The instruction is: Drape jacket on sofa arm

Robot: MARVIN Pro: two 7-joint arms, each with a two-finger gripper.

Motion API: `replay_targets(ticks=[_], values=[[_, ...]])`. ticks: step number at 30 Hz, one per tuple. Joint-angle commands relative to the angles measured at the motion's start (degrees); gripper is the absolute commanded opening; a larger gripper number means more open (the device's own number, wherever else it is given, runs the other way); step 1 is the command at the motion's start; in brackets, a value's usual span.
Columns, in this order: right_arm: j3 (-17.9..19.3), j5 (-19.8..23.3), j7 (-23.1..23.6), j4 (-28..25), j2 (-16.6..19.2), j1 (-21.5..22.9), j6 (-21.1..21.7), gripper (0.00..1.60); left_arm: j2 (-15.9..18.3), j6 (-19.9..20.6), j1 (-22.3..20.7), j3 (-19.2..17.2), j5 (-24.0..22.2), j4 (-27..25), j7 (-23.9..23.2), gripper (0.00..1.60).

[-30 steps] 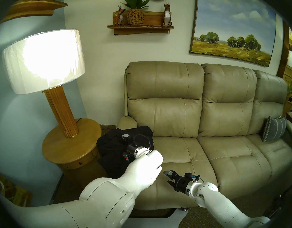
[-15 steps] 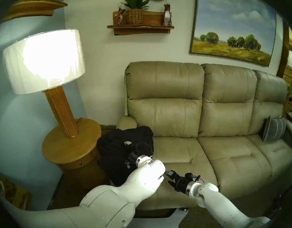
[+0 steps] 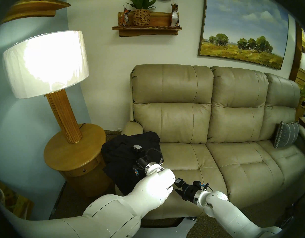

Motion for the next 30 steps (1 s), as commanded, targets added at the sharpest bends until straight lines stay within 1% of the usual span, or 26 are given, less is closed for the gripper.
replay_targets(ticks=[1,5,9,17,23,27,30], values=[[-0.08,0.0,0.33,-0.89,0.05,-0.11,0.11,1.6,0.9,0.09,0.15,3.52,-0.87,-3.18,-1.89,1.6],[-0.02,0.05,0.37,-0.91,0.04,-0.12,0.08,1.6,1.69,0.09,0.82,5.6,-1.89,-4.86,-1.87,1.6],[-0.7,0.18,0.7,-1.76,-1.48,0.44,0.23,1.6,2.65,0.09,1.67,7.62,-2.89,-6.8,-1.86,1.6],[-0.91,0.39,0.87,-1.59,-1.91,1.16,-0.09,1.6,4.99,0.09,4.43,9.45,-4.54,-12.17,-1.86,1.6],[-0.57,0.43,0.48,-1.23,-1.91,2.16,-0.52,1.6,8.08,0.09,8.15,14.49,-6.6,-14.28,-0.39,1.6],[-0.96,0.47,0.42,-1.34,-2.78,2.27,-0.59,1.6,9.78,0.09,9.3,17.77,-7.64,-16.3,-0.74,1.6],[-1.03,0.45,0.33,-1.01,-2.93,2.09,-0.68,1.6,10.8,0.09,9.84,19.49,-8.05,-17.79,-1.26,1.6]])
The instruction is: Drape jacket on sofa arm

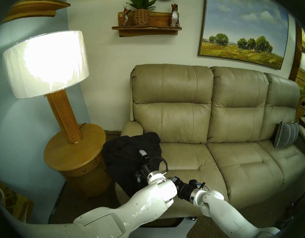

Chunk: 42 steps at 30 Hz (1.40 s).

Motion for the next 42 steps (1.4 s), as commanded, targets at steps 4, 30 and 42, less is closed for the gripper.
replay_targets(ticks=[4,30,42], values=[[-0.19,0.13,0.12,-0.42,-1.23,0.88,-0.2,1.6,3.98,0.09,2.09,6.96,-1.19,-6.9,-1.73,1.6],[-0.05,0.06,0.16,0.59,-1.39,0.41,-0.91,1.6,14.73,0.09,5.75,16.52,-3.98,-17.03,-1.23,1.6],[-0.11,0.09,0.25,0.87,-1.58,0.43,-1.18,1.6,17.78,0.09,6.12,18.56,-3.98,-20.4,-0.31,1.6]])
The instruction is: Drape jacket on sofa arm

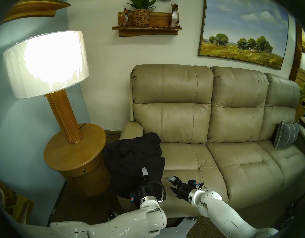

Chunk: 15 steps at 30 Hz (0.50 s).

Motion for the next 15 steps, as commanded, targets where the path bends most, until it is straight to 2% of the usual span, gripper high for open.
replay_targets(ticks=[1,15], values=[[-0.09,0.02,0.35,-0.62,-0.3,0.3,-0.01,1.6,1.6,0.08,-0.73,0.99,0.17,-3.31,-0.89,1.6],[-0.1,0.09,0.5,-0.75,-0.8,0.4,-0.48,1.6,4.06,0.08,-1.23,2.98,0.17,-7.39,-0.81,1.6]])
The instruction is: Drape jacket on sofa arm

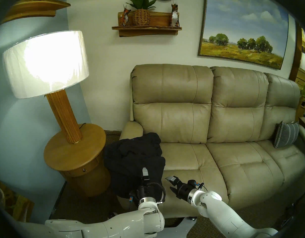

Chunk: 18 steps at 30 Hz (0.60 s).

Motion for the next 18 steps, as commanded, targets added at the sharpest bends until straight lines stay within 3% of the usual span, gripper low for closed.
replay_targets(ticks=[1,18], values=[[-0.09,0.05,0.43,-0.8,-0.45,0.39,-0.07,1.6,1.11,0.08,-0.58,0.1,0.17,-2.91,-0.69,1.6],[-0.05,0.06,0.36,-0.65,-0.61,0.38,-0.45,1.6,6.95,0.08,4.89,-2.95,0.17,-2.66,-0.77,1.6]])
